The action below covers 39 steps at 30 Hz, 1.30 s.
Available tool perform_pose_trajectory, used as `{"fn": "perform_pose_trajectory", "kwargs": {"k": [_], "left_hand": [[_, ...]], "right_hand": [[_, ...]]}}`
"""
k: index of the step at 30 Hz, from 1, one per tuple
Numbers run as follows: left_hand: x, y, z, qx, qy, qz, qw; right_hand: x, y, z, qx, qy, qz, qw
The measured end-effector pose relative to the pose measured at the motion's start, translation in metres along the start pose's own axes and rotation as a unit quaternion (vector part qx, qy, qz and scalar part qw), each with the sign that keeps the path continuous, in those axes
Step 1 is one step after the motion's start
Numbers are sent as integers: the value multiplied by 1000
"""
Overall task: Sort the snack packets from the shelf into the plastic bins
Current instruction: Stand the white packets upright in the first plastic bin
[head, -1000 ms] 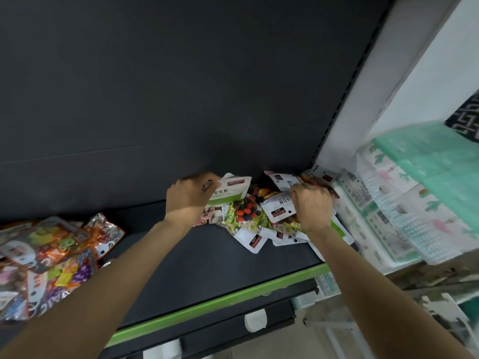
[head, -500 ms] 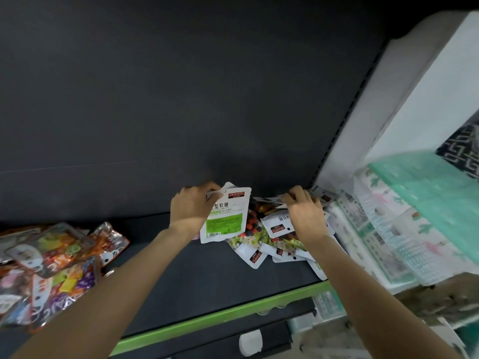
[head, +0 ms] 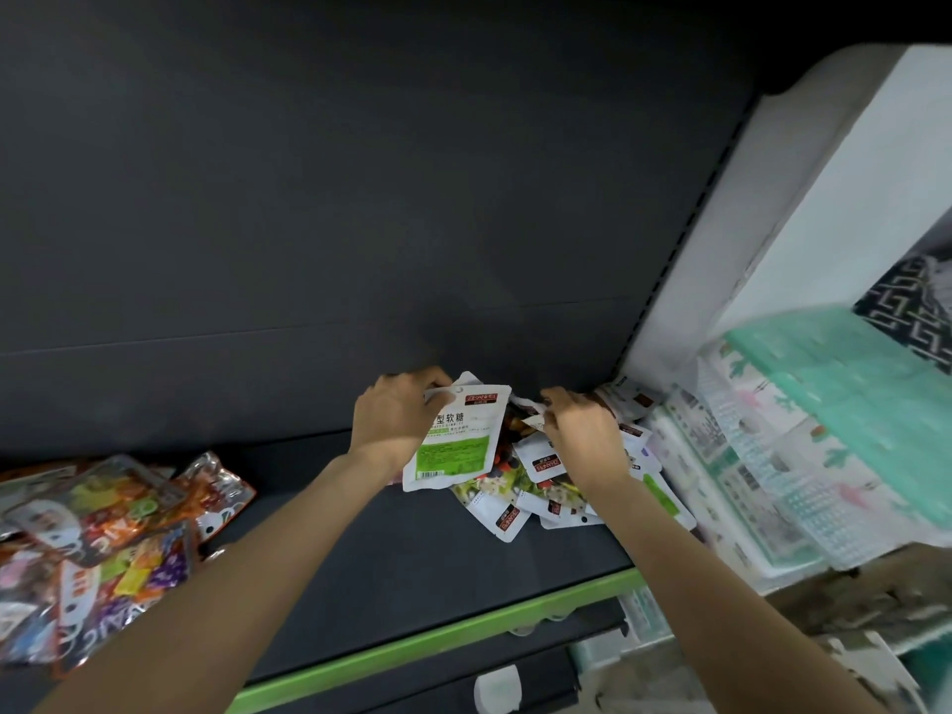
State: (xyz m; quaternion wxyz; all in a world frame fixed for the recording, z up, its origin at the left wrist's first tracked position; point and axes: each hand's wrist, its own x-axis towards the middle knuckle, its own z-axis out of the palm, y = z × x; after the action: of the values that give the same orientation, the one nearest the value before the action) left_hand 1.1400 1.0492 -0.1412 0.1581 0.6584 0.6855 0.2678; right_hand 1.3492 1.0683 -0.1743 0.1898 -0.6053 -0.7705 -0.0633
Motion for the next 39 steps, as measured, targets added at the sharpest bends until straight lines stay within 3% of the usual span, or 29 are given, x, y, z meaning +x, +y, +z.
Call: {"fn": "perform_pose_trajectory", "kwargs": {"k": [5,10,14,16,19,23,27,33,39], "left_hand": [[3,3,2,0,1,20,1000],[1,6,-9,-45,18,18,999],[-10,-3,-31,-104,43,5,994],[-16,-8,-46,-98,63,-3,993],[-27,-22,-72,-63,86,-18,994],[-49,-56,-117,-39,97,-52,993],[-91,-96,-166,-51,142,-83,985],[-178,-167,-242,-28,251,-128,959],[-280,-248,-311,-24,363,-220,905]], "right_hand": [[-5,4,-1,-3,-17,68,998],[-1,-3,-17,3,39,60,997],[2,-15,-32,81,94,75,989],[5,-30,-40,81,81,57,992],[14,-61,-50,80,-11,30,996],[24,-118,-56,192,-75,-3,979],[29,-194,-60,229,-121,-64,964],[5,-326,-69,275,-124,-167,938],[-55,-473,-72,342,-114,-228,905]]}}
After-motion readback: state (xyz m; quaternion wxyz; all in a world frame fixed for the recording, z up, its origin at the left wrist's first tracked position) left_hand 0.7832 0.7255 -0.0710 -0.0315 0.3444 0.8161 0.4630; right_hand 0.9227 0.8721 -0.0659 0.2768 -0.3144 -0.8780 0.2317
